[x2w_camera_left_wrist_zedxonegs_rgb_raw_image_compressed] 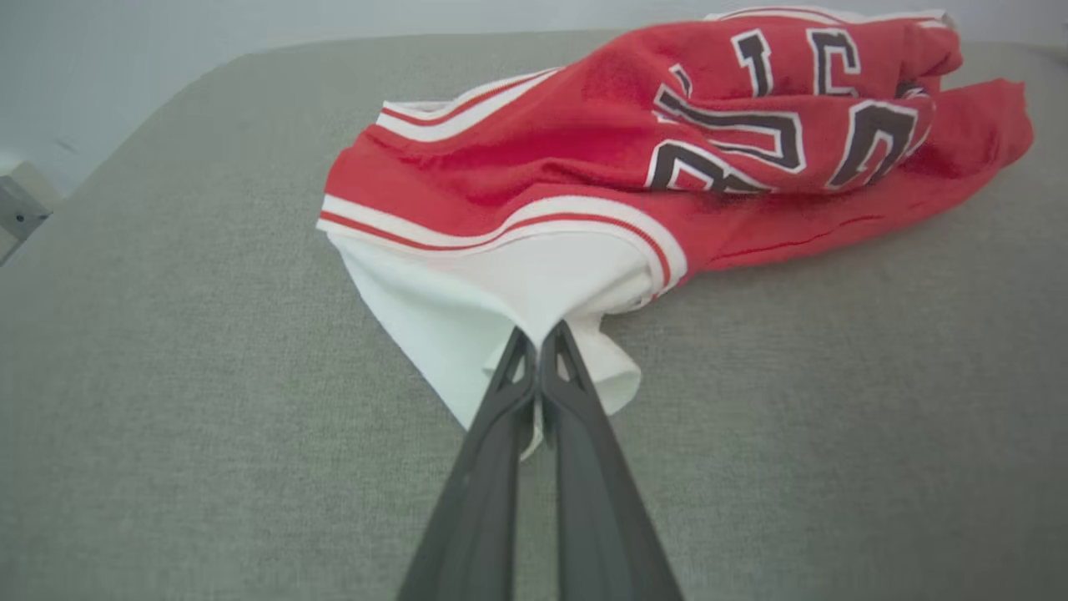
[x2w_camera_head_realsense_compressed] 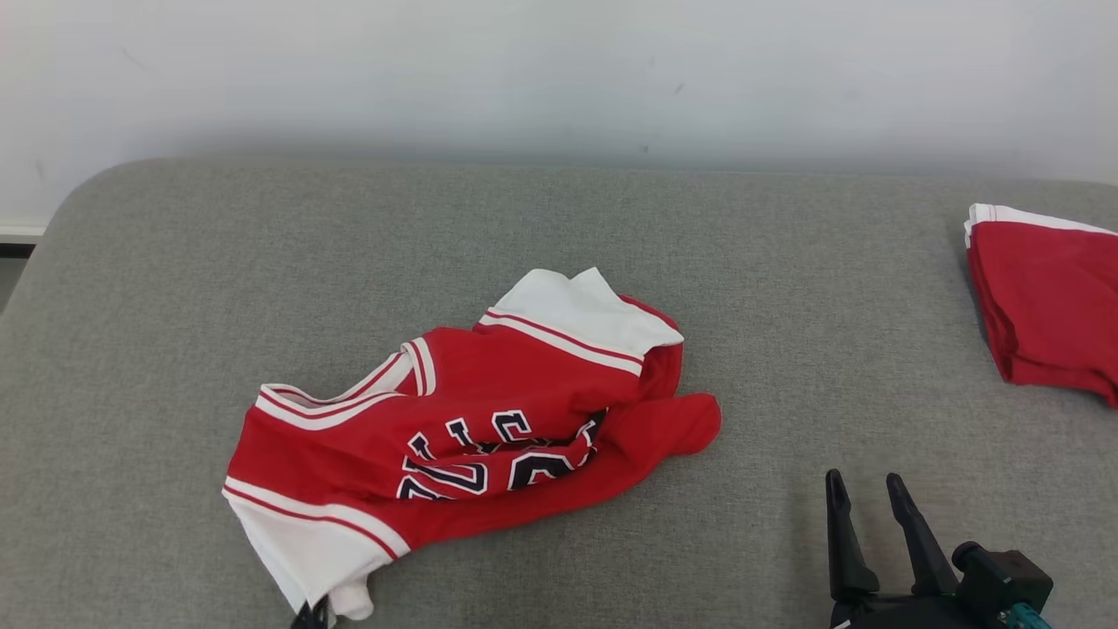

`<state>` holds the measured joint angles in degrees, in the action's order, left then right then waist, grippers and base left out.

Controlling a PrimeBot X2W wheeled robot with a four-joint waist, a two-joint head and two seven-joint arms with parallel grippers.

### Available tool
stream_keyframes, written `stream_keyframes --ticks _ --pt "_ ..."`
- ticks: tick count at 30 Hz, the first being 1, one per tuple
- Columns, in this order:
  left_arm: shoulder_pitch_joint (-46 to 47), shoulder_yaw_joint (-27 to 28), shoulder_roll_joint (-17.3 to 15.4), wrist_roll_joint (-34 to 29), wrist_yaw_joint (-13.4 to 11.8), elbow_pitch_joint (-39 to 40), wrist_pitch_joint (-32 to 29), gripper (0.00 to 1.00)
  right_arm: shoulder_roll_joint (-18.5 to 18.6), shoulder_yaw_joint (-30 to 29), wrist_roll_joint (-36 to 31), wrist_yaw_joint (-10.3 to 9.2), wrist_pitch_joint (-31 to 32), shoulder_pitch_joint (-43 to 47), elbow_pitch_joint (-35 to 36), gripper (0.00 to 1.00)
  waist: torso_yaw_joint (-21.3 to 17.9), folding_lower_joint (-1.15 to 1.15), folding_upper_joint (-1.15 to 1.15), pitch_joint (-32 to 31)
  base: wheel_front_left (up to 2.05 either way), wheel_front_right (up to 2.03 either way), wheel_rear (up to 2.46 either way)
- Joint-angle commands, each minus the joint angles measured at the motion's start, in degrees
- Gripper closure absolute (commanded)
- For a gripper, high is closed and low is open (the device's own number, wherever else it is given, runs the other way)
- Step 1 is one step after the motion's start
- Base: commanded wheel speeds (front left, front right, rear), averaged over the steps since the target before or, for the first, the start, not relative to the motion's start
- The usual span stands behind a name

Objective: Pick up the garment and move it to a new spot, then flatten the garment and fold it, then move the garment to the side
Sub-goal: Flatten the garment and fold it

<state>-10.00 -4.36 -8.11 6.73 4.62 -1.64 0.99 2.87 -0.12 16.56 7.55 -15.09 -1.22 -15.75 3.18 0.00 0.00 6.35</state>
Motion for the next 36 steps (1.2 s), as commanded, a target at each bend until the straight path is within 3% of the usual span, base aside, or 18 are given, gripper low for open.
stream_keyframes --ticks 1,2,3,4,14,25,36 --pt "-0.66 0.1 0.87 1.53 0.2 0.1 0.13 1.0 -0.03 0.07 -0.21 -0.14 -0.06 -0.47 -0.18 0.0 0.26 0.0 0.0 -0.01 0.0 0.0 0.0" --pt "-0.91 0.14 1.04 1.97 0.2 -0.34 0.11 0.6 -0.03 0.09 -0.3 -0.14 -0.06 -0.6 -0.25 0.0 0.33 0.0 0.0 -0.07 0.0 0.0 0.0" --pt "-1.26 0.0 1.33 2.4 0.19 -0.81 0.45 0.08 -0.01 0.1 -0.39 -0.14 -0.06 -0.67 -0.36 0.0 0.37 0.0 0.0 -0.18 0.0 0.0 0.0" --pt "-1.45 -0.02 1.86 3.34 0.27 -1.16 0.89 0.0 -0.04 0.1 -0.5 -0.14 -0.06 -0.77 -0.4 0.0 0.42 0.0 0.0 -0.24 0.0 0.0 0.0" --pt "-0.07 1.6 2.83 5.89 -0.21 1.04 10.69 0.0 -0.04 -0.68 -1.27 -0.14 -0.06 -0.68 0.1 0.0 2.24 0.0 0.0 -0.16 0.0 0.0 0.0" --pt "2.99 5.8 4.36 5.82 -2.11 0.55 14.22 0.0 -0.02 2.19 -1.79 -0.14 -0.06 -2.86 -1.31 0.0 2.7 0.0 0.0 -0.54 0.0 0.0 0.0" --pt "3.48 8.46 5.24 6.41 -2.39 -0.94 14.2 0.0 0.0 8.34 0.93 -0.14 -0.07 -12.34 -14.42 0.0 4.53 0.0 0.0 -1.06 0.0 0.0 0.0"
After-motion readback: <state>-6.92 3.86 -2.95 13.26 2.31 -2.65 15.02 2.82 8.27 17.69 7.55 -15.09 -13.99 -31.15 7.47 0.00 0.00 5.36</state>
